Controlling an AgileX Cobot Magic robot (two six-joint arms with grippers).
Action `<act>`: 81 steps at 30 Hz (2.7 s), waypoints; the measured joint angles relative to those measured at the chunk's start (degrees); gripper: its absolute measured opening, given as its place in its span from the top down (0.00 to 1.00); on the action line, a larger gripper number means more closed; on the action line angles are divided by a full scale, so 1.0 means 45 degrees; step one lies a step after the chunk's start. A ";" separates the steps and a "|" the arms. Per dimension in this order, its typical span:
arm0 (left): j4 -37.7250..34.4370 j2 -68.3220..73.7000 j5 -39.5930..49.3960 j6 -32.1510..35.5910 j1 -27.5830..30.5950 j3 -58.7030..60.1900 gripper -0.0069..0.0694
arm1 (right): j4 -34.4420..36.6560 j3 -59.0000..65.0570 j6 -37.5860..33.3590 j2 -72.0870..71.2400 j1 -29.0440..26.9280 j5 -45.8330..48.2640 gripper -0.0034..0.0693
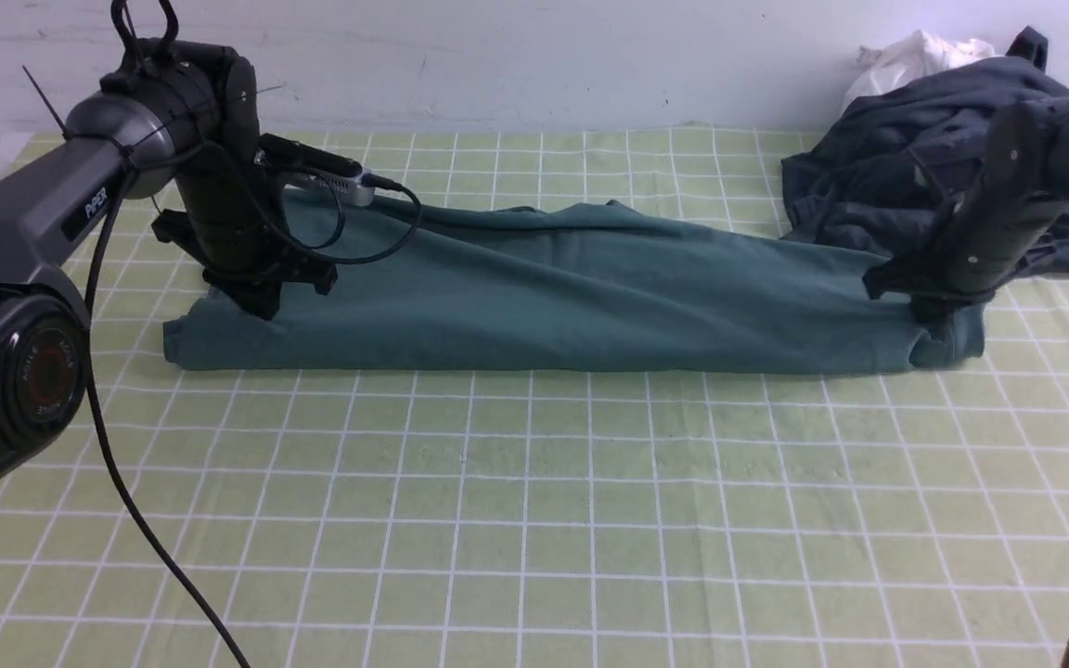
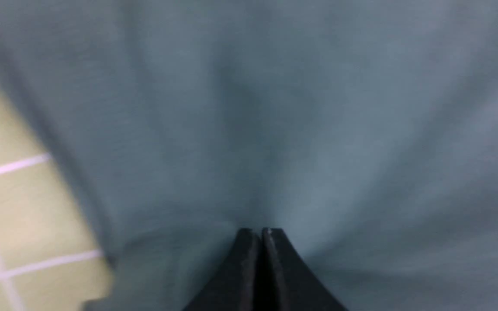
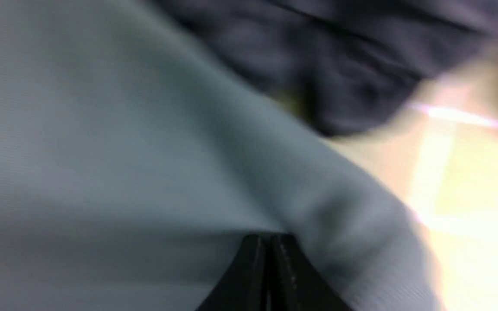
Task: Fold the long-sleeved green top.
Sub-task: Use both arms to drag the lower edge of the fabric forward and fold it over the upper edge
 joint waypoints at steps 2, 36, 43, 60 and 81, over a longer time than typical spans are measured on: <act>-0.0111 -0.0255 0.0015 -0.0045 0.0192 0.0000 0.91 | -0.0775 0.0000 0.0512 -0.0108 -0.0130 0.0787 0.93; -0.7052 0.2517 -1.3276 0.2282 -0.2429 -0.0012 0.91 | 1.4221 -0.1116 -1.4332 0.1830 0.3358 -0.1847 0.97; -0.7109 0.2310 -1.7036 0.3352 -0.2377 0.0090 0.91 | 1.2564 -0.1155 -1.3189 0.1791 0.3358 -0.1298 0.97; -0.4828 -0.1642 0.0058 0.3641 -0.0134 0.0355 0.91 | 0.3995 -0.1210 -0.3562 -0.0595 0.0131 0.2942 0.97; -0.4503 -0.6074 0.0162 0.3172 0.1505 0.6961 0.91 | 0.2654 0.0107 -0.1144 -0.1481 -0.0583 0.1894 0.90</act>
